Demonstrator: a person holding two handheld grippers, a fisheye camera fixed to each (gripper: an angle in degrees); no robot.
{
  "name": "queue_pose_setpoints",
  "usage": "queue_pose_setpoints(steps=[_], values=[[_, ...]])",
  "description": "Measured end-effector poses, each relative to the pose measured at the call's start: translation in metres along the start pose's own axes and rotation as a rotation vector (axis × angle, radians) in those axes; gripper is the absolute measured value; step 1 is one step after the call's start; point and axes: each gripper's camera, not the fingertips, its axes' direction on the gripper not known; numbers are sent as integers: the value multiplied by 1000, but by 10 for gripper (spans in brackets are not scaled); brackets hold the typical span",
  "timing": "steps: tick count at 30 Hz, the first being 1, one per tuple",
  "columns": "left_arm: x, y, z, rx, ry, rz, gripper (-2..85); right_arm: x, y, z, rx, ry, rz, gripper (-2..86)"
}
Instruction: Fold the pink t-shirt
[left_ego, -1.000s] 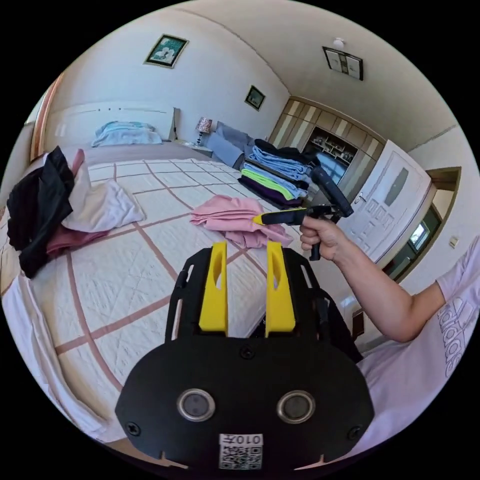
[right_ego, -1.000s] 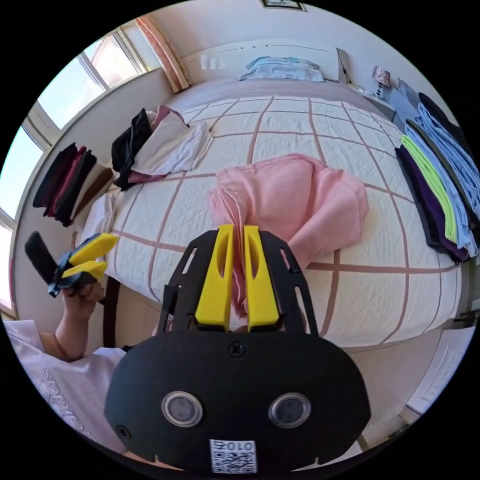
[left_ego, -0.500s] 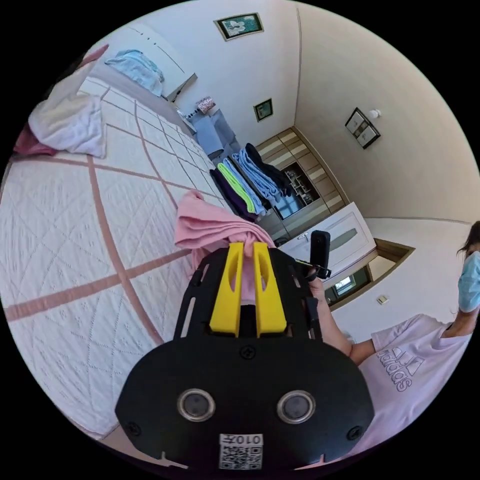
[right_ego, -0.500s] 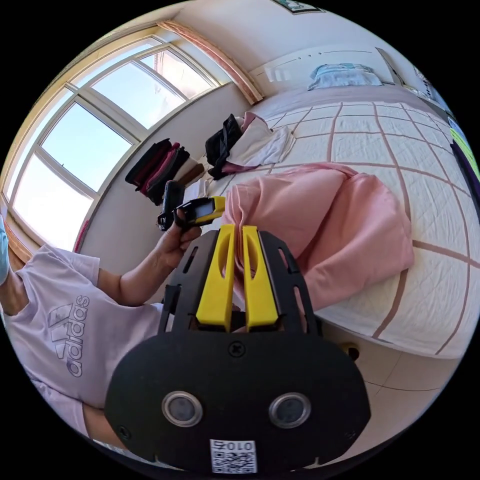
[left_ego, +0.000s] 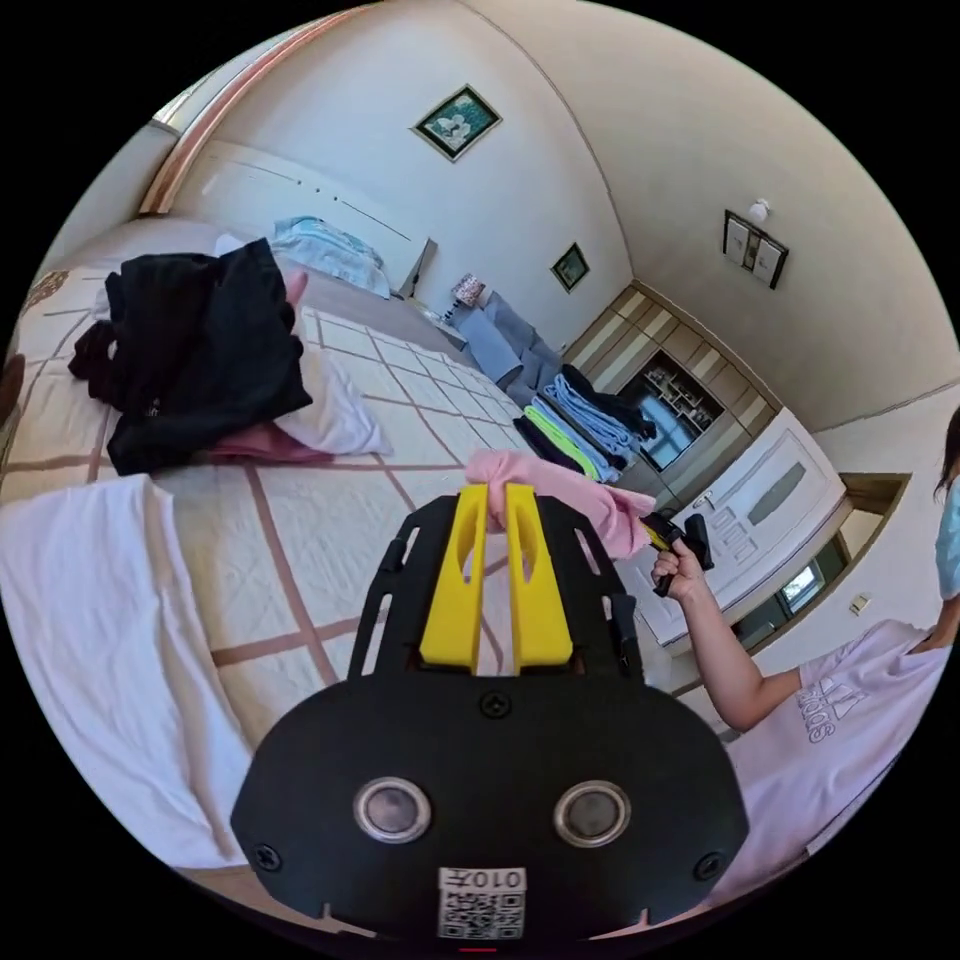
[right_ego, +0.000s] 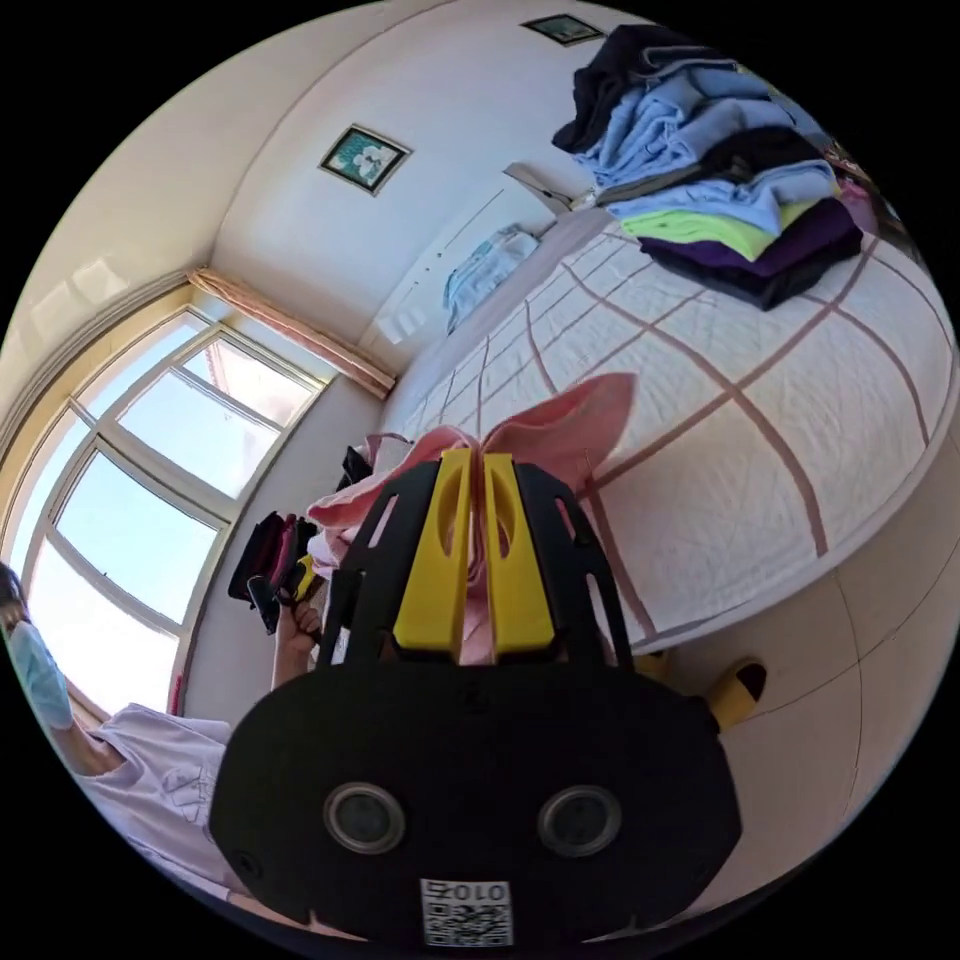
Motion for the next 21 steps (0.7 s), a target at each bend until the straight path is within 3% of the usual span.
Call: queue_pose_setpoints(steps=[4, 6, 10, 13, 14, 18, 21], values=[[-38, 51, 35, -206, -84, -164, 32, 35, 31, 52, -225, 116, 98, 45], [-51, 83, 43, -255, -84, -254, 41, 39, 44, 57, -231, 136, 88, 51], [-25, 98, 32, -237, -228, -181, 60, 25, 64, 42, -132, 310, 19, 78], [33, 90, 40, -345, -512, 112, 79, -1, 80, 34, -71, 382, -76, 83], [69, 88, 51, -379, -587, 307, 87, -8, 83, 35, -73, 383, -97, 83], [188, 125, 113, -394, -541, 1096, 88, -37, 111, 48, -117, 344, -157, 83], [222, 154, 155, -419, -472, 1460, 82, -46, 133, 45, -124, 225, -158, 83]])
